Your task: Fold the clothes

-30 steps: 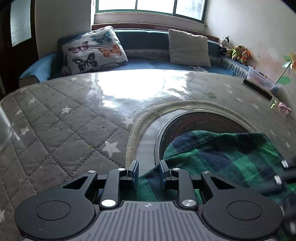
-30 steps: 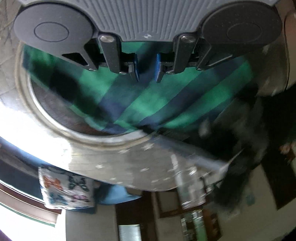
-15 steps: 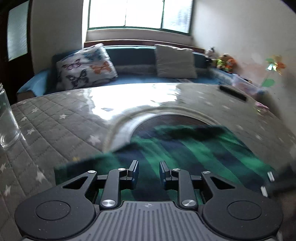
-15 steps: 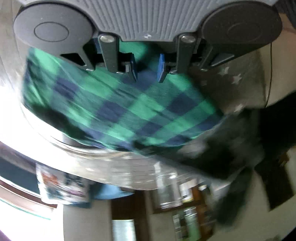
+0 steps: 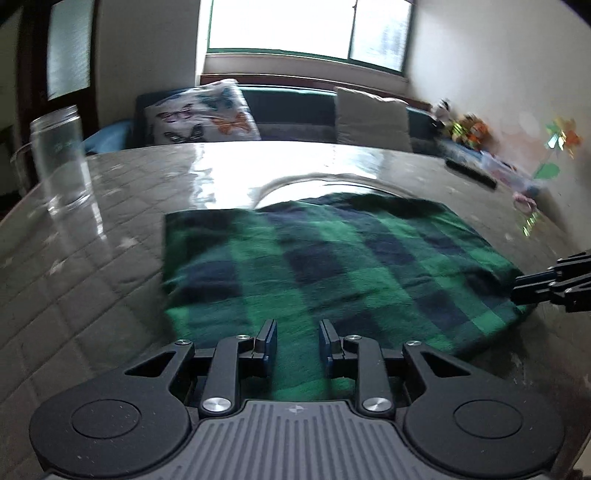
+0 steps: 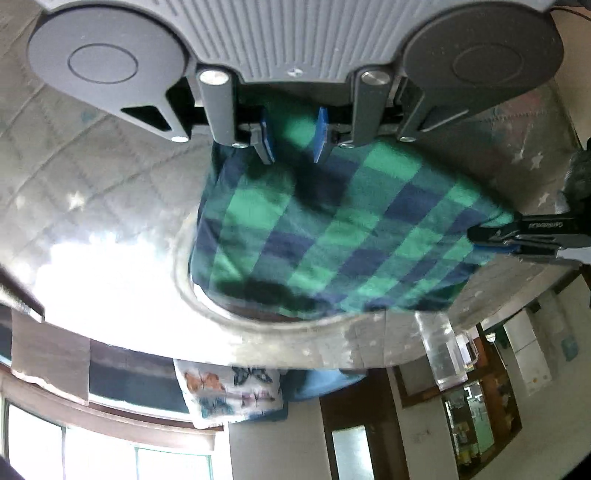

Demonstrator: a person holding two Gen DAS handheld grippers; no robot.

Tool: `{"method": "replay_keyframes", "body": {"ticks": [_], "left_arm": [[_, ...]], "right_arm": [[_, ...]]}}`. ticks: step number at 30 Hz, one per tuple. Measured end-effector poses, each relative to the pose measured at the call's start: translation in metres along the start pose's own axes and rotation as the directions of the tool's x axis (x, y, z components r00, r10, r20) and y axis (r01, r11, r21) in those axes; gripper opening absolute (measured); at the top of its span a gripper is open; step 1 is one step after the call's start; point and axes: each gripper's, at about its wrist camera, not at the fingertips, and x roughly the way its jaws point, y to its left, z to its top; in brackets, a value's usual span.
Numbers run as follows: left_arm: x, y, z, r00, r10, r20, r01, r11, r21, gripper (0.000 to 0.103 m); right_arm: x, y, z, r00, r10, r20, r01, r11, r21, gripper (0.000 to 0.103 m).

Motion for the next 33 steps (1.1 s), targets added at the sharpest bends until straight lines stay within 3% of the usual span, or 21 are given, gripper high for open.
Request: {"method": "replay_keyframes", "body": {"ticks": [4, 9, 13, 23, 28, 33], "left_arm": [[-0.004, 0.008, 0.006, 0.999, 0.036, 0.018, -0.036, 0.999, -0.016, 0.028], [0.009, 0.025, 0.013, 0.997, 0.079, -0.002, -0.079, 0.995, -0.059, 0.028], [0.014, 0.036, 0.021, 0.995, 0.103, -0.015, -0.103, 0.992, -0.073, 0.027], [0.055, 0.05, 0.069, 0.99, 0.14, 0.002, -0.14, 0.988, -0.064, 0.028], [0.077, 0.066, 0.072, 0.98, 0.193, -0.039, -0.196, 0.978, -0.075, 0.028], [0.069, 0.071, 0.072, 0.978, 0.206, -0.021, -0.207, 0.973, -0.101, 0.029]], "right_arm": [[0.006, 0.004, 0.015, 0.999, 0.026, 0.042, -0.026, 1.0, -0.015, 0.023], [0.034, -0.003, 0.019, 0.999, 0.031, 0.015, -0.031, 0.999, 0.009, 0.023], [0.033, -0.014, 0.021, 0.999, 0.04, 0.005, -0.04, 0.998, 0.037, 0.023], [0.074, -0.044, 0.073, 0.998, -0.003, 0.058, -0.001, 0.998, 0.066, 0.024], [0.107, -0.069, 0.085, 0.998, -0.062, 0.008, 0.061, 0.992, 0.112, 0.024], [0.099, -0.074, 0.085, 0.996, -0.088, 0.03, 0.084, 0.99, 0.117, 0.024]]}}
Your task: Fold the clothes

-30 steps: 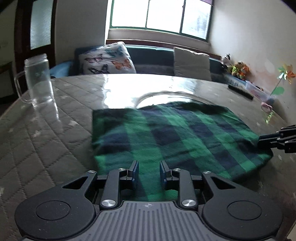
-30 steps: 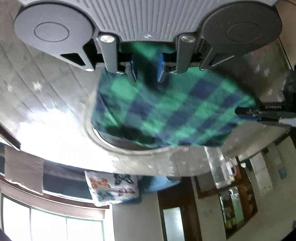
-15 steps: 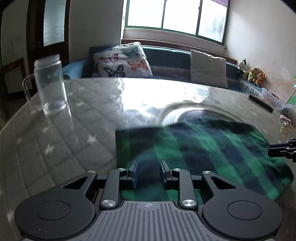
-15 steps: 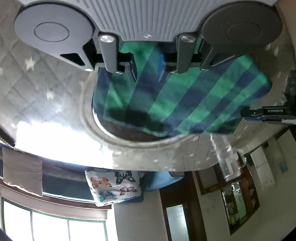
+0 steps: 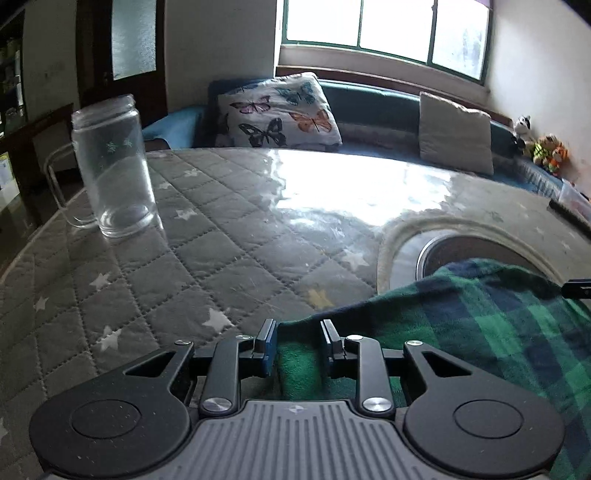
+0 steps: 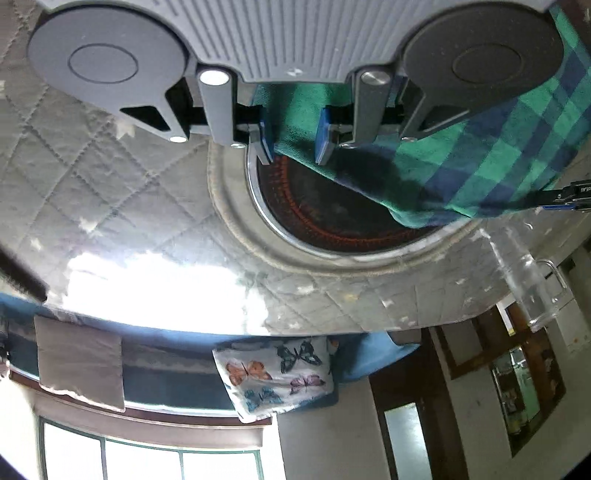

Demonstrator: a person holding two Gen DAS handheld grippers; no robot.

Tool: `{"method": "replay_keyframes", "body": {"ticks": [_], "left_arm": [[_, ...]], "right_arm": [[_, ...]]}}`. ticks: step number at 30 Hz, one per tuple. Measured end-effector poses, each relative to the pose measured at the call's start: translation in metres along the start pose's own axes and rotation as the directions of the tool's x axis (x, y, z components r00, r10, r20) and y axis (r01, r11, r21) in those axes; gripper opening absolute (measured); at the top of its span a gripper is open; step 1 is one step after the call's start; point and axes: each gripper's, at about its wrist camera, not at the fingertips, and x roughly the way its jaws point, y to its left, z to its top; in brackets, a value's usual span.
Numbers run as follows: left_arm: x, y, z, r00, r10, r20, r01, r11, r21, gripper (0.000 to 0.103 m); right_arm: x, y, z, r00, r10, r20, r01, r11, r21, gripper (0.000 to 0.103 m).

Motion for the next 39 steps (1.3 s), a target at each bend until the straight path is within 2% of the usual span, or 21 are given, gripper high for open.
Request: {"method": "replay_keyframes", "body": {"ticks": [2, 4, 6, 8, 10, 12, 13, 18, 21, 23, 28, 33, 39], "left_arm": [[-0.01, -0.001, 0.0, 1.0, 0.003, 0.015, -0.003, 1.0, -0.006, 0.029], [-0.021, -0.004, 0.0, 0.999, 0.001, 0.037, -0.001, 1.0, -0.016, 0.038], [-0.035, -0.009, -0.002, 0.998, 0.009, 0.061, -0.007, 1.0, -0.028, 0.055], [-0.048, -0.014, -0.007, 0.996, 0.021, 0.082, -0.018, 0.999, -0.039, 0.057], [-0.06, -0.018, -0.014, 0.995, 0.025, 0.098, -0.019, 0.998, -0.055, 0.062], [-0.072, -0.019, -0.023, 0.993, 0.027, 0.115, -0.017, 0.996, -0.089, 0.072], [-0.078, -0.02, -0.028, 0.992, 0.026, 0.124, -0.014, 0.995, -0.098, 0.074], [-0.104, -0.024, -0.053, 0.986, 0.035, 0.165, -0.017, 0.994, -0.111, 0.103], [-0.117, -0.028, -0.061, 0.98, 0.054, 0.191, -0.036, 0.994, -0.099, 0.103], [-0.122, -0.028, -0.063, 0.978, 0.064, 0.196, -0.046, 0.994, -0.095, 0.103], [-0.128, -0.019, -0.064, 0.978, 0.066, 0.199, -0.044, 0.992, -0.115, 0.103], [-0.12, -0.012, -0.059, 0.981, 0.086, 0.176, -0.067, 0.992, -0.111, 0.103], [-0.108, 0.003, -0.052, 0.987, 0.094, 0.128, -0.074, 0.985, -0.155, 0.103]], "right_arm": [[-0.011, 0.005, 0.001, 1.0, -0.002, 0.02, 0.003, 1.0, -0.027, 0.029], [-0.024, 0.013, 0.001, 0.999, 0.013, 0.044, -0.01, 0.999, -0.051, 0.038], [-0.037, 0.022, -0.001, 0.997, 0.029, 0.066, -0.023, 0.997, -0.079, 0.042], [-0.047, 0.032, -0.006, 0.996, 0.045, 0.081, -0.036, 0.994, -0.101, 0.054], [-0.056, 0.042, -0.011, 0.995, 0.056, 0.087, -0.045, 0.992, -0.119, 0.056], [-0.063, 0.052, -0.018, 0.994, 0.065, 0.089, -0.052, 0.989, -0.137, 0.058], [-0.066, 0.057, -0.02, 0.994, 0.068, 0.091, -0.054, 0.988, -0.142, 0.061], [-0.077, 0.076, -0.028, 0.991, 0.081, 0.106, -0.066, 0.988, -0.143, 0.065], [-0.088, 0.089, -0.029, 0.988, 0.088, 0.131, -0.069, 0.988, -0.141, 0.069], [-0.094, 0.096, -0.03, 0.985, 0.093, 0.145, -0.071, 0.986, -0.151, 0.079], [-0.108, 0.113, -0.032, 0.98, 0.122, 0.16, -0.089, 0.975, -0.203, 0.082], [-0.111, 0.132, -0.042, 0.979, 0.161, 0.126, -0.12, 0.95, -0.287, 0.082], [-0.109, 0.151, -0.055, 0.975, 0.21, 0.071, -0.17, 0.915, -0.366, 0.082]]}}
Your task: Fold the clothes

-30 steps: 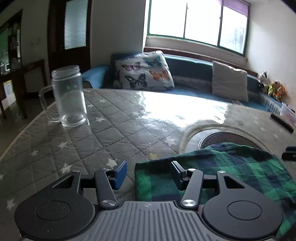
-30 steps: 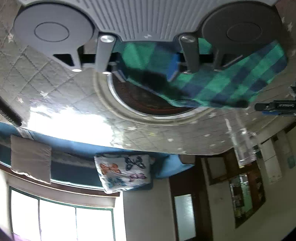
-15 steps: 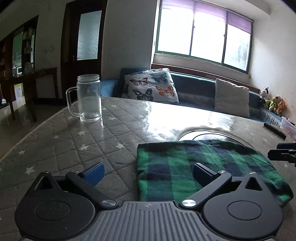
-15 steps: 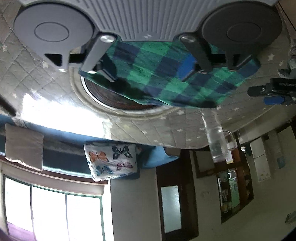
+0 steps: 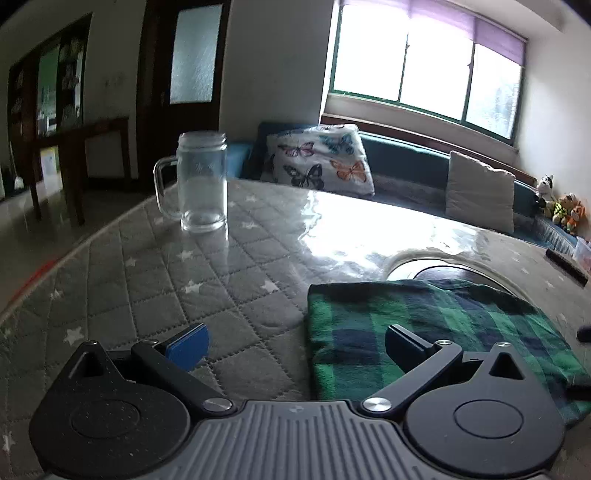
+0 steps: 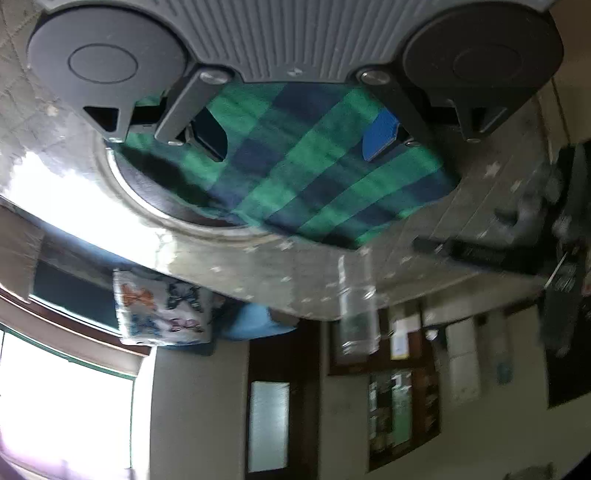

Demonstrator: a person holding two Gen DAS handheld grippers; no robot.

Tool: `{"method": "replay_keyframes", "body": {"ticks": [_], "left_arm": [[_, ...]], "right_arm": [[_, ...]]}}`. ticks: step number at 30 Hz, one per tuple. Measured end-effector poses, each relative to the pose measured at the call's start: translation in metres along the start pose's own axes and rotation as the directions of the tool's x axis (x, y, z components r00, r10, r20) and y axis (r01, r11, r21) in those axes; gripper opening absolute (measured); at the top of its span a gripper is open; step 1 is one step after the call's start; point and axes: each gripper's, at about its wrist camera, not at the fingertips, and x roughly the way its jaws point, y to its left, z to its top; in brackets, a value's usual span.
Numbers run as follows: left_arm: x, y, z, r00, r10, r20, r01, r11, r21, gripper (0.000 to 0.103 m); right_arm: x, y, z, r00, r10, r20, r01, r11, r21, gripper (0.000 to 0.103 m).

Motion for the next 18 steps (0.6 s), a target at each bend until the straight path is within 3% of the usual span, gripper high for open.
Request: {"method": "replay_keyframes", "body": {"ticks": [10, 18], "left_arm": [[0.02, 0.008, 0.008, 0.997, -0.004, -0.071, 0.001, 0.999, -0.037, 0.103], [0.021, 0.013, 0.008, 0.993, -0.05, -0.111, 0.046, 0.998, -0.042, 0.098]], "right_arm": [[0.026, 0.037, 0.0, 0.992, 0.117, -0.054, -0.123, 0.983, -0.135, 0.078], [0.062, 0.094, 0.008, 0.972, 0.208, -0.109, -0.232, 0.922, -0.31, 0.069]]}}
